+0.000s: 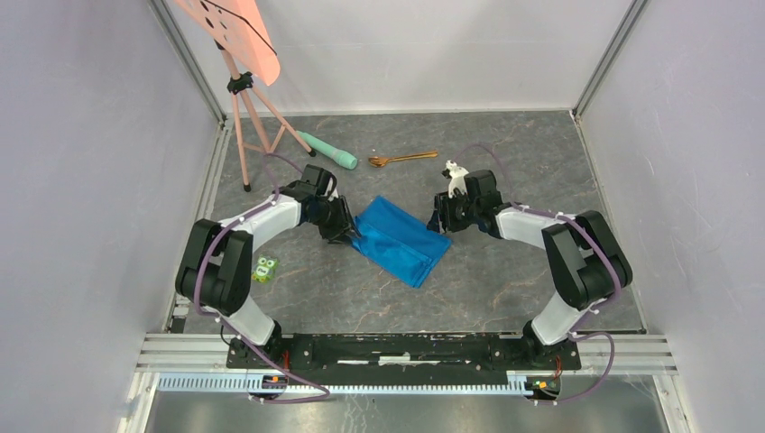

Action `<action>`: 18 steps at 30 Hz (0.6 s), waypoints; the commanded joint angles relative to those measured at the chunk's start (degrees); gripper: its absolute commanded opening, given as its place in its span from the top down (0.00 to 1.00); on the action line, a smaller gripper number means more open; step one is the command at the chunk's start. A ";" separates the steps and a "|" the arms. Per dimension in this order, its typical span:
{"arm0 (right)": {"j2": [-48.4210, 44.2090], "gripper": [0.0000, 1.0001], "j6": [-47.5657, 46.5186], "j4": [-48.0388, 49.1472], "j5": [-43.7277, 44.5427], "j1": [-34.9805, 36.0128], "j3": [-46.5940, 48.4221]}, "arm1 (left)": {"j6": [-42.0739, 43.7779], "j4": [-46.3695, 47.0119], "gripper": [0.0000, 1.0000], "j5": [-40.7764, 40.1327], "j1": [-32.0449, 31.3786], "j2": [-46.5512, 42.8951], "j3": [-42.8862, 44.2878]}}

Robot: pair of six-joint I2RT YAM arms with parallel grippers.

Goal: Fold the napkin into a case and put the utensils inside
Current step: Smooth out the 2/3-rectangle-folded napkin at the center of the board, then pick up the 2/3-rectangle-folded napkin at the center of the board.

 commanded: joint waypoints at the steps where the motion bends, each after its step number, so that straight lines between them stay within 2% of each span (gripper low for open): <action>1: -1.01 0.49 1.87 4.51 -1.93 0.06 -4.45 | 3.42 -1.12 0.58 -3.53 -0.66 -3.48 -0.20; 6: -7.95 0.65 11.05 14.86 -1.76 2.57 -17.36 | 2.08 0.60 0.57 -9.75 -0.86 -1.41 -1.50; 11: -15.74 0.64 25.87 28.21 7.39 17.77 -28.91 | 1.11 2.52 0.56 -12.56 -2.82 -0.49 0.16; 14: -18.39 0.58 27.46 29.12 10.54 23.15 -29.57 | 2.38 -1.22 0.55 -18.94 -7.27 -2.93 3.09; 15: -19.76 0.53 26.26 26.17 11.41 22.79 -28.58 | 2.89 -2.75 0.53 -21.19 -9.44 -4.17 3.95; 16: -21.15 0.42 23.73 22.27 13.05 21.61 -27.37 | 2.97 -4.65 0.51 -24.58 -10.82 -5.30 4.37; 18: -24.38 0.30 18.95 15.90 13.50 17.66 -25.28 | 2.79 -6.82 0.47 -28.87 -13.94 -8.49 3.54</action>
